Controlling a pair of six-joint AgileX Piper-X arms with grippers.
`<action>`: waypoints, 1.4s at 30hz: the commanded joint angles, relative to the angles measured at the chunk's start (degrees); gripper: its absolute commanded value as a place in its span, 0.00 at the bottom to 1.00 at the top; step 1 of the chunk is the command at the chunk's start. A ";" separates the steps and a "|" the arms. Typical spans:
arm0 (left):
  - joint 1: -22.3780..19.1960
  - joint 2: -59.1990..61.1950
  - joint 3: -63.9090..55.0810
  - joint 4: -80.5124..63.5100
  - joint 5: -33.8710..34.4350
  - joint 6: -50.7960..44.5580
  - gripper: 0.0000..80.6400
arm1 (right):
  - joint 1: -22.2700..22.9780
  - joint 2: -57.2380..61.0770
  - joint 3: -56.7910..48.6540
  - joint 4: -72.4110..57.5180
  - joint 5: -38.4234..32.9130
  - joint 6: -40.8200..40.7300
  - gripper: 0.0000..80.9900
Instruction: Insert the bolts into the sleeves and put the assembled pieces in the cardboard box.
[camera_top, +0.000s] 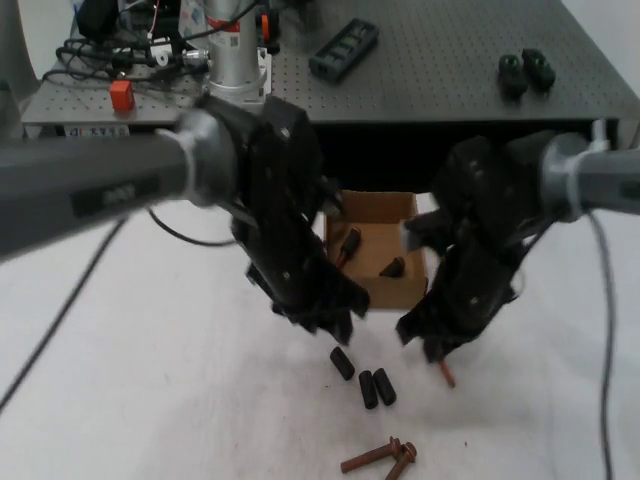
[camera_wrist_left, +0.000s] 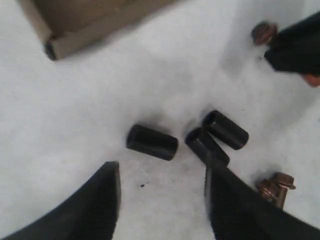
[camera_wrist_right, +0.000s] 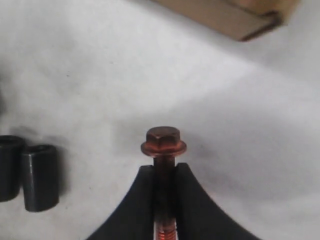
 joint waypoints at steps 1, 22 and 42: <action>-2.32 1.40 -0.98 1.09 0.31 -0.70 0.48 | -1.58 -4.45 1.94 -0.14 -0.49 -0.22 0.03; -2.36 6.37 -1.35 -4.67 -3.11 -21.20 0.48 | -5.34 -26.97 18.72 -0.12 -0.60 4.07 0.03; -1.10 9.27 -1.35 -5.90 -5.89 -21.28 0.04 | -5.34 -28.41 18.72 1.13 -1.89 4.69 0.03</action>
